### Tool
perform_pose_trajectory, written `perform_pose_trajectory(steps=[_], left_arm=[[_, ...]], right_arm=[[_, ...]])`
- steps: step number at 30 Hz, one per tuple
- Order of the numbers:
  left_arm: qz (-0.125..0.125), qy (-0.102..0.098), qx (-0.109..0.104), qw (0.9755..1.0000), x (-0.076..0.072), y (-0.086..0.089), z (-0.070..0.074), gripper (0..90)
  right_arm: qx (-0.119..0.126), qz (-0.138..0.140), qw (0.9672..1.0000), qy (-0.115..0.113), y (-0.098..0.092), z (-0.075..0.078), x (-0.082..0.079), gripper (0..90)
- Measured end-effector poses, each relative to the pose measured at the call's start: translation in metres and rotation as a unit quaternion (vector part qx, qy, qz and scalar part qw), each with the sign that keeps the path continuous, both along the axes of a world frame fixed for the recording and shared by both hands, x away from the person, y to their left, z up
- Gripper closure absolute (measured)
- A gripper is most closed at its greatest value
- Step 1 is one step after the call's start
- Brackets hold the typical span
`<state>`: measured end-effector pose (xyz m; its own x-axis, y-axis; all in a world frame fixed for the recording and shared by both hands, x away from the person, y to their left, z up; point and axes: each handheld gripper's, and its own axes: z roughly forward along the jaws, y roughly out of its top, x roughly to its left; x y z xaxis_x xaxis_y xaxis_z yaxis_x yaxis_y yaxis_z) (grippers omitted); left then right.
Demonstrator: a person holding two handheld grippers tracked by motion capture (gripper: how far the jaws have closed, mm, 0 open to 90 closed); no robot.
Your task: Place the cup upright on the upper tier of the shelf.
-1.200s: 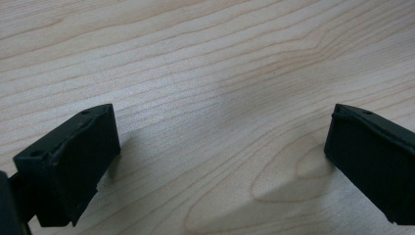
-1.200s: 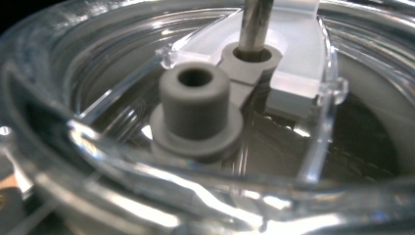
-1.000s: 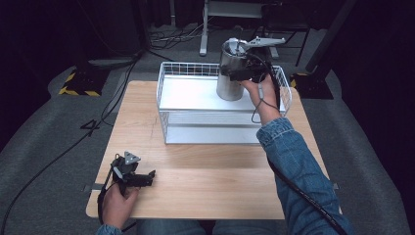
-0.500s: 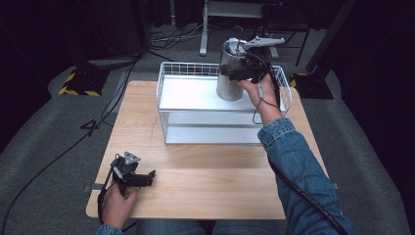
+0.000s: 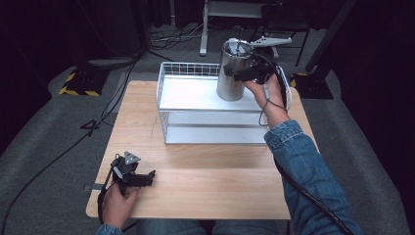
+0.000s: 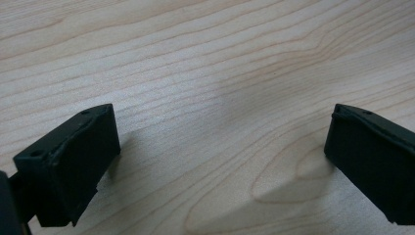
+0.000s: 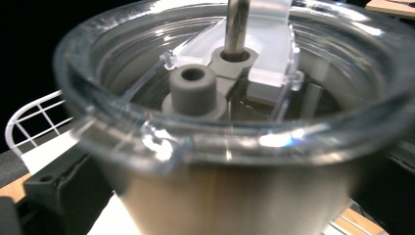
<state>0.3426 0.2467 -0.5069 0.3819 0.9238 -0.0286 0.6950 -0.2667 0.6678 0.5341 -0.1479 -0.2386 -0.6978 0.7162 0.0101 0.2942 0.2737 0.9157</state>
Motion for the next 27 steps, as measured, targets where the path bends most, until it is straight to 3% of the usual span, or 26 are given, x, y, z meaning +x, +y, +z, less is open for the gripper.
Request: perform_pose_trajectory(steps=[11,27], left_arm=[[0.0,0.0,0.0,1.0,0.0,0.0,0.0,0.3],[0.0,0.0,0.0,1.0,0.0,0.0,0.0,0.3]], right_arm=[[-0.007,0.004,1.0,-0.001,-0.014,0.009,-0.016,0.0],[-0.001,0.02,0.9998,-0.011,-0.05,0.018,-0.055,0.0]])
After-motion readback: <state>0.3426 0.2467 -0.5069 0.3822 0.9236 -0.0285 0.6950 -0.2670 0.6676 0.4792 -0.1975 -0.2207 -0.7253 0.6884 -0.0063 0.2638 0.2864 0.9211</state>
